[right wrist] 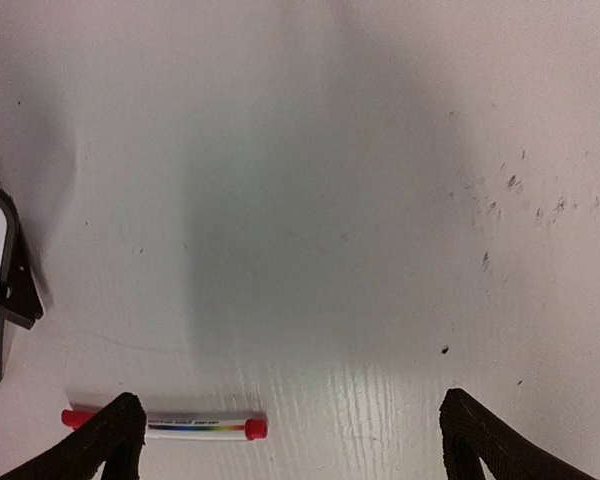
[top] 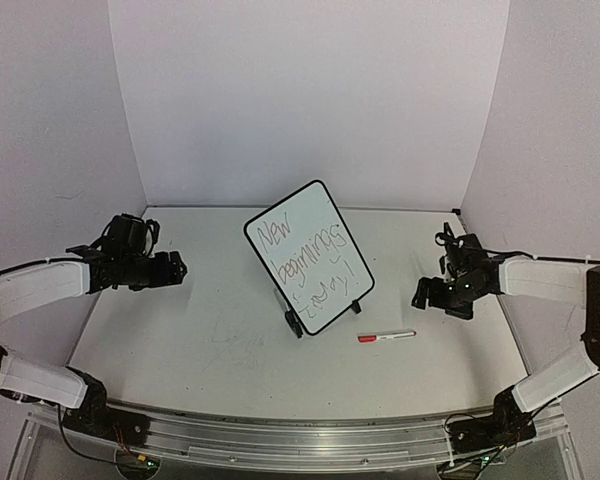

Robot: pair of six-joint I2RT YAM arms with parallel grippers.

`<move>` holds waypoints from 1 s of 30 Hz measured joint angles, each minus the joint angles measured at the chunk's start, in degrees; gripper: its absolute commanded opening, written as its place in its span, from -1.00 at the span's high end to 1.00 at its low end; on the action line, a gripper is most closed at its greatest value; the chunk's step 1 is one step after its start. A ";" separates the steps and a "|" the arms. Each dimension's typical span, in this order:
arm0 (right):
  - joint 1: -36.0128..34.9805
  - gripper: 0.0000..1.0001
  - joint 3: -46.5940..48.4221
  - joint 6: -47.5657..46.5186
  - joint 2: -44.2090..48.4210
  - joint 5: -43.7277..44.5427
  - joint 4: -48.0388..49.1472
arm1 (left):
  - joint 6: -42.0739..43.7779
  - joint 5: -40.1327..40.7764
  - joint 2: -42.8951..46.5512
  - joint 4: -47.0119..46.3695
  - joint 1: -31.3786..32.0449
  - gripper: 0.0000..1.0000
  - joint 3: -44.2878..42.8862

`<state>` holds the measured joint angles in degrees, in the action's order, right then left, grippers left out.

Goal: Write a sentence on the whiteboard
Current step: Reset both arms

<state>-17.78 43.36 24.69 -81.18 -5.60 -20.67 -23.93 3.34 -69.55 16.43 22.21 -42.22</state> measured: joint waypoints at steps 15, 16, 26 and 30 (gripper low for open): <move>14.81 -0.97 -8.84 -9.59 23.20 4.07 18.84 | 8.22 7.16 4.15 -13.25 -17.12 -0.99 2.56; 14.84 -0.97 -11.10 -10.05 25.86 4.22 21.22 | 9.00 8.32 5.88 -15.00 -17.12 -0.99 3.99; 14.84 -0.97 -27.81 -12.78 38.48 9.49 31.25 | 12.20 12.50 15.41 -29.70 -17.12 -0.99 22.97; 14.84 -0.96 -28.40 -13.34 41.44 11.07 32.34 | 12.16 13.39 16.16 -32.13 -17.12 -0.99 26.23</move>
<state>-2.94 14.96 11.36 -39.74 5.47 11.67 -11.77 16.73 -53.39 -15.69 5.08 -16.00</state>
